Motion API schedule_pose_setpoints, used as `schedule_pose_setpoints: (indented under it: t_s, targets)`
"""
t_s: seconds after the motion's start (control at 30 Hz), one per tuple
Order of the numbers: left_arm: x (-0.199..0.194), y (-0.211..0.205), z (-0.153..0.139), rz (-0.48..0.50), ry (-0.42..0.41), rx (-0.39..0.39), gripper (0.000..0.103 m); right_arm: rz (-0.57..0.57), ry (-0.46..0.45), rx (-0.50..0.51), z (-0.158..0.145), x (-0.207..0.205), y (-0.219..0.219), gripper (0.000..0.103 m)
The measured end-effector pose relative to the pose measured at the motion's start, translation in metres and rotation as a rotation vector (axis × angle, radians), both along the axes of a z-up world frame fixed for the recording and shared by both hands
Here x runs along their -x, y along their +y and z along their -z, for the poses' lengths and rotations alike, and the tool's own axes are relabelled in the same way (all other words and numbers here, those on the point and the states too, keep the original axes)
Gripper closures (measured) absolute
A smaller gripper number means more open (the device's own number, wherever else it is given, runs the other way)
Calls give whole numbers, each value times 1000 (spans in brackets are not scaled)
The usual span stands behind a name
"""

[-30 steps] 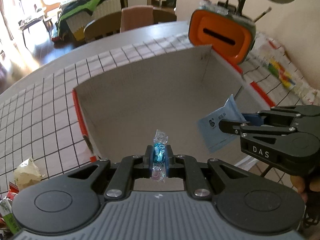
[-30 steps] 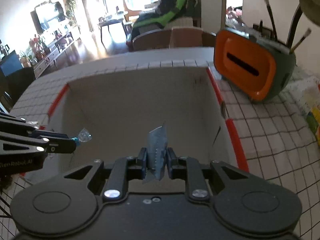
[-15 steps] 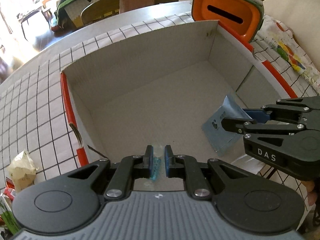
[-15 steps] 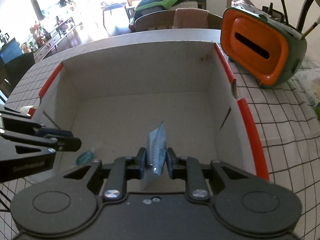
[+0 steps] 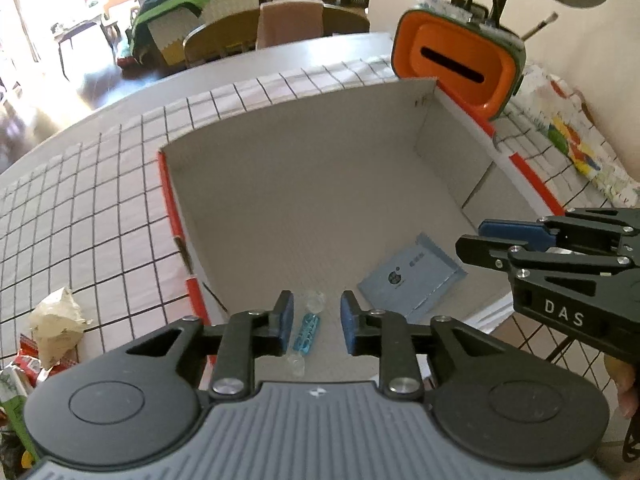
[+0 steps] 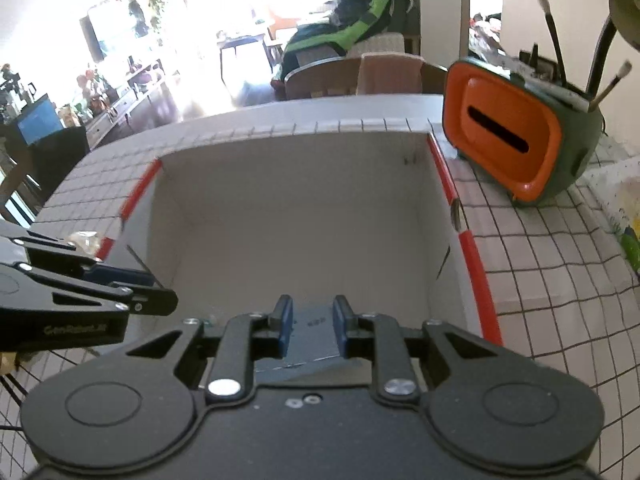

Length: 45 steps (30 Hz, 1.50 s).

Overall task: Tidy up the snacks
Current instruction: 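Move both open tools back from the box to the snack pile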

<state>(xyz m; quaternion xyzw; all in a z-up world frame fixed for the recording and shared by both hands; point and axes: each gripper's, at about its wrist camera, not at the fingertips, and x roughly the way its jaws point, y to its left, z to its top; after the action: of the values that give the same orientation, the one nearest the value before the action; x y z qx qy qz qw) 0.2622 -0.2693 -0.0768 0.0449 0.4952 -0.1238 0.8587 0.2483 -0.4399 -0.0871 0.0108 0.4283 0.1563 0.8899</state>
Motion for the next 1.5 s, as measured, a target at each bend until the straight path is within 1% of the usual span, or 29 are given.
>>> schedule_pose_setpoints:
  t_s: [0.07,0.37,0.73,0.8,0.87,0.93,1.03,1.2,1.23,1.37,1.47,1.5]
  targets:
    - [6,3,-6,-6,-16,7,76,-14,-19,-4,-6,4,1,83]
    - [38,31,-32,-33,-96,25,75,-44,-102,-25,-36,32,23,82]
    - [80,89,-58,-83,-174,69,72,-78,-144,-37,-56,56,71,80]
    - [88,102,-62,-100,-189,76,68,-89,-151,-39,-59,60,83,80]
    - [97,115,-66,-110,-211,84,54,-100,-153,-39,-61,64,95,79]
    - [106,127,-69,-113,-235,82,51,-119,-144,-59,-62,67,105,79]
    - [118,147,-72,-122,-253,80,50,-145,-145,-54,-64,74,125,78]
    - [139,186,-73,-157,-274,88,42,-167,-143,-52,-64,82,156,77]
    - [143,194,-72,-164,-279,84,40,-167,-142,-50,-64,82,161,76]
    - [163,227,-67,-174,-293,54,37,-182,-134,-44,-61,90,184,74]
    - [179,252,-63,-202,-292,36,32,-183,-119,-46,-55,95,199,68]
    - [184,262,-60,-218,-290,32,30,-184,-115,-45,-52,96,205,60]
